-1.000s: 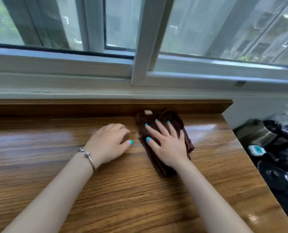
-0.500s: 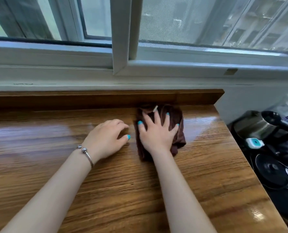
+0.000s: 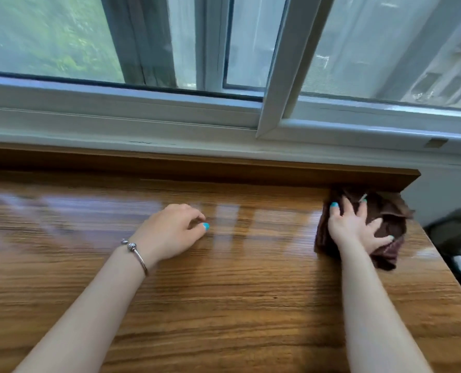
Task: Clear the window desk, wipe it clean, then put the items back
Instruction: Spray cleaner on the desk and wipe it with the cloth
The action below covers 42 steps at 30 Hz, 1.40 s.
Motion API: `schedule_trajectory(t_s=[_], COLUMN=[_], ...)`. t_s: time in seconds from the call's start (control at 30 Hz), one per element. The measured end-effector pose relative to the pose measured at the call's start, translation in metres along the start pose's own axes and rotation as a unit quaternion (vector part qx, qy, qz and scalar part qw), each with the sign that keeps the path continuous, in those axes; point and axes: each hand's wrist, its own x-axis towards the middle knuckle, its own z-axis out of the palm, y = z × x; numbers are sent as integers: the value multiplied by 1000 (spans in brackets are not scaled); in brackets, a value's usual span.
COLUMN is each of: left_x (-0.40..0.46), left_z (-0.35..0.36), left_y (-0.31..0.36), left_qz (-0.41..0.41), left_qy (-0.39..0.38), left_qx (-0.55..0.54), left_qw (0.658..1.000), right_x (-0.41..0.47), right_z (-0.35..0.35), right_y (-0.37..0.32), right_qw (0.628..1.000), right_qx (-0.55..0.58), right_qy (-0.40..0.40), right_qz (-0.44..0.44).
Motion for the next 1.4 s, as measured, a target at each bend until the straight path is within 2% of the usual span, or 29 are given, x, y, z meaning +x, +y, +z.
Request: schedule_trajectory(t_s=[0.07, 0.13, 0.2, 0.27, 0.33, 0.37, 0.43, 0.53, 0.6, 0.63, 0.7, 0.83, 0.93, 1.0, 1.07, 1.17, 1.3, 1.37, 1.4], left_x=[-9, -17, -23, -30, -38, -41, -47, -56, -66, -72, -81, -85, -76, -68, -62, -62, -76, -86, -91], left_z=[-8, -17, -26, -37, -48, -54, -64, -77, -85, -88, -92, -96, -97, -97, -97, -96, -96, -97, -98], left_y=[-24, -46, -65, -86, -109, -120, -142, -170, -190, -200, -220, -244, -245, -242, -238, -232, -235, -243, -247], left_qz=[-5, -5, -8, -15, -11, -3, 3, 15, 24, 26, 29, 21, 24, 32, 39, 43, 30, 8, -5], left_qy=[-2, 1, 2, -6, -20, -19, -16, -14, -9, -5, -1, -14, -10, -5, -4, 2, 7, 10, 13], left_qx=[-2, 3, 11, 20, 14, 9, 6, 0, -9, -15, -20, -24, -17, -17, -31, -43, -40, -45, -43], left_qw=[1000, 1000, 1000, 1000, 1000, 1000, 1000, 1000, 1000, 1000, 999, 999, 1000, 999, 999, 998, 999, 999, 999], right_x=[-50, -115, -178, -214, -211, -198, -164, -129, -135, -146, -181, -277, -306, -287, -254, -200, -175, -193, -210], right_z=[25, 55, 83, 100, 98, 94, 79, 59, 60, 64, 79, 126, 137, 129, 117, 91, 73, 83, 92], right_y=[-53, -113, -165, -195, -199, -193, -169, -130, -134, -150, -196, -281, -298, -281, -248, -194, -169, -201, -225], right_qw=[999, 987, 955, 905, 886, 895, 935, 992, 1000, 1000, 1000, 984, 938, 921, 941, 987, 999, 998, 999], right_qx=[1, -8, -29, -68, -77, -71, -56, -19, -4, 3, 9, -32, -52, -54, -38, -20, 8, 22, 24], right_qy=[5, -5, -25, -62, -93, -88, -57, -1, 12, 16, 14, 6, -41, -58, -36, 9, 20, 24, 18], right_qz=[-47, -159, -294, -414, -448, -432, -346, -126, -15, 13, 4, -175, -341, -380, -333, -161, 33, 52, 30])
